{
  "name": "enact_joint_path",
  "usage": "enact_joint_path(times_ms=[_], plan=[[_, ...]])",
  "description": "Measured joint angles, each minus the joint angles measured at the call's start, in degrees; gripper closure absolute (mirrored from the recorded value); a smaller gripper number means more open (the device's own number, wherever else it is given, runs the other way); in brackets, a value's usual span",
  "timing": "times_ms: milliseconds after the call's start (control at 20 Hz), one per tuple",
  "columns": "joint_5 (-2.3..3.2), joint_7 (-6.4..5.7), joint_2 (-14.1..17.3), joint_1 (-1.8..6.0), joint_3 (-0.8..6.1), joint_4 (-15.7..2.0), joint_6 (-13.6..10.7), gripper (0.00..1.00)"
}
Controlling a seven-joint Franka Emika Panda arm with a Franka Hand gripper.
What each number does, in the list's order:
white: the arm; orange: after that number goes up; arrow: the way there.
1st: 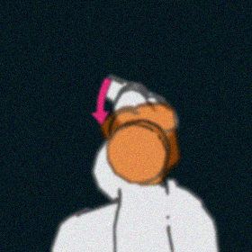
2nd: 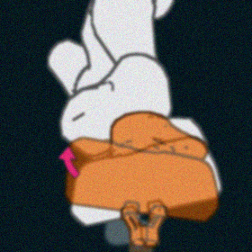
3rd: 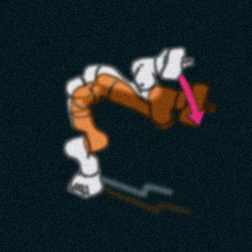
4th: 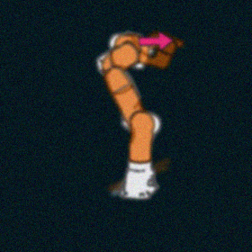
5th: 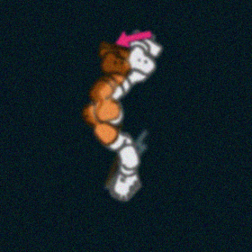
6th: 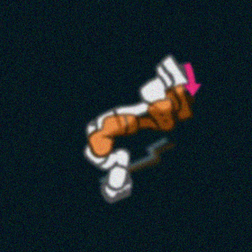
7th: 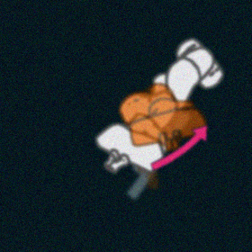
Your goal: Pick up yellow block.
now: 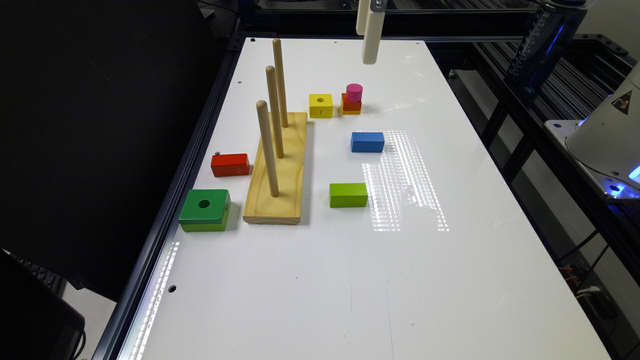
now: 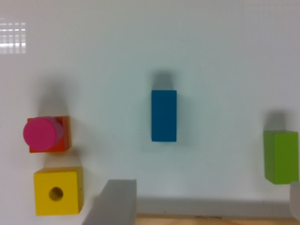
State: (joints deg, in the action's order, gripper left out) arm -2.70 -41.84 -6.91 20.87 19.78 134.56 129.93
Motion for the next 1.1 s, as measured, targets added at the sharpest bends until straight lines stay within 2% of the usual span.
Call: enact_joint_path(times_ms=[250,550,650,700,1000,1100], plan=[[0.32,1.42,1.3,1.62,-0.02,-1.26,0.0,0.0],[0.68,2.1,1.9,2.57,-0.02,-1.77,0.0,0.0],[0.8,2.61,2.0,3.18,-0.04,-1.95,0.0,0.0],[0.9,2.92,2.1,3.57,-0.04,-2.04,0.0,0.0],[0.99,7.11,2.2,7.72,-0.08,-2.17,0.1,0.0],[0.99,7.83,2.3,8.42,-0.09,-2.35,0.1,0.0]])
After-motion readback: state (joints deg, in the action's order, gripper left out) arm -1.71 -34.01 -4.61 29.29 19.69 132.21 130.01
